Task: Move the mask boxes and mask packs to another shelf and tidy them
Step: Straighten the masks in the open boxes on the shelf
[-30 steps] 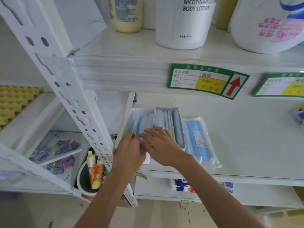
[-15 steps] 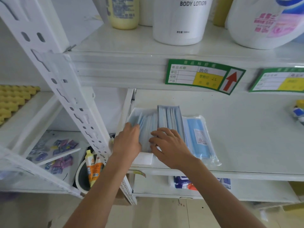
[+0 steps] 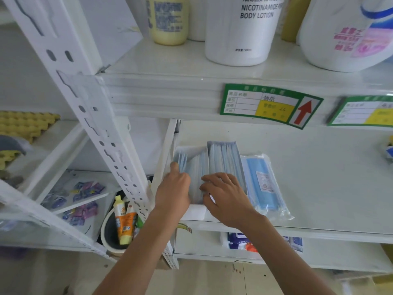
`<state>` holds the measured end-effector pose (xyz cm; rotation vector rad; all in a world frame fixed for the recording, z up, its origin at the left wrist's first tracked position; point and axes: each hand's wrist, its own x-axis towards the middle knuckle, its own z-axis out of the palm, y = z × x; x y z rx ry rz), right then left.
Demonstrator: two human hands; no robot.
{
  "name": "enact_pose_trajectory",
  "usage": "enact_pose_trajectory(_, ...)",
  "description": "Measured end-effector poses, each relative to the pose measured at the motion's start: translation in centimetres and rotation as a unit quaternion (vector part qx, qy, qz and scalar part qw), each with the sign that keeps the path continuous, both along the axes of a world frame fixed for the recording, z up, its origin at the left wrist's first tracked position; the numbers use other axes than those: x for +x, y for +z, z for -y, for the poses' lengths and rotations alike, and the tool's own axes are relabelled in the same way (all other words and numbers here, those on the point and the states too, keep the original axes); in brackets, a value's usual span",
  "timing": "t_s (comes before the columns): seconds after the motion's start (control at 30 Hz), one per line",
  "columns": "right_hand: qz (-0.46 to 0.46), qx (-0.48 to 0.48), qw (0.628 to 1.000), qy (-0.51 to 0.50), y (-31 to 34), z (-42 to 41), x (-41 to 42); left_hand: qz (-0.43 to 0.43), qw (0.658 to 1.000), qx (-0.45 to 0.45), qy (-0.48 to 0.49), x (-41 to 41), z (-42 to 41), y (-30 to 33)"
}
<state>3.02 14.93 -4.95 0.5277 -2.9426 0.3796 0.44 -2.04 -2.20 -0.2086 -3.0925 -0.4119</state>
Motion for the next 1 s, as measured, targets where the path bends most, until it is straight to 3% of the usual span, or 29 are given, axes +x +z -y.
enact_pose_trajectory(0.27, 0.006, -0.049, 0.999, 0.008, -0.2, 0.0, 0.0, -0.027, 0.988, 0.152, 0.032, 0.1, 1.3, -1.0)
enact_pose_trajectory(0.4, -0.024, -0.116, 0.991, -0.066, 0.1, -1.2, -0.3, -0.038, 0.974, 0.212, 0.063, 0.3, 1.6, -1.0)
enact_pose_trajectory(0.7, 0.007, -0.041, 0.988, -0.149, 0.4, -3.7, -0.6, -0.051, 0.978, 0.198, 0.051, 0.5, 1.6, -1.3)
enact_pose_trajectory(1.0, 0.024, -0.056, 0.98, -0.192, 0.4, -3.0, -1.2, -0.038, 0.974, 0.211, 0.069, 0.3, 1.9, -1.6)
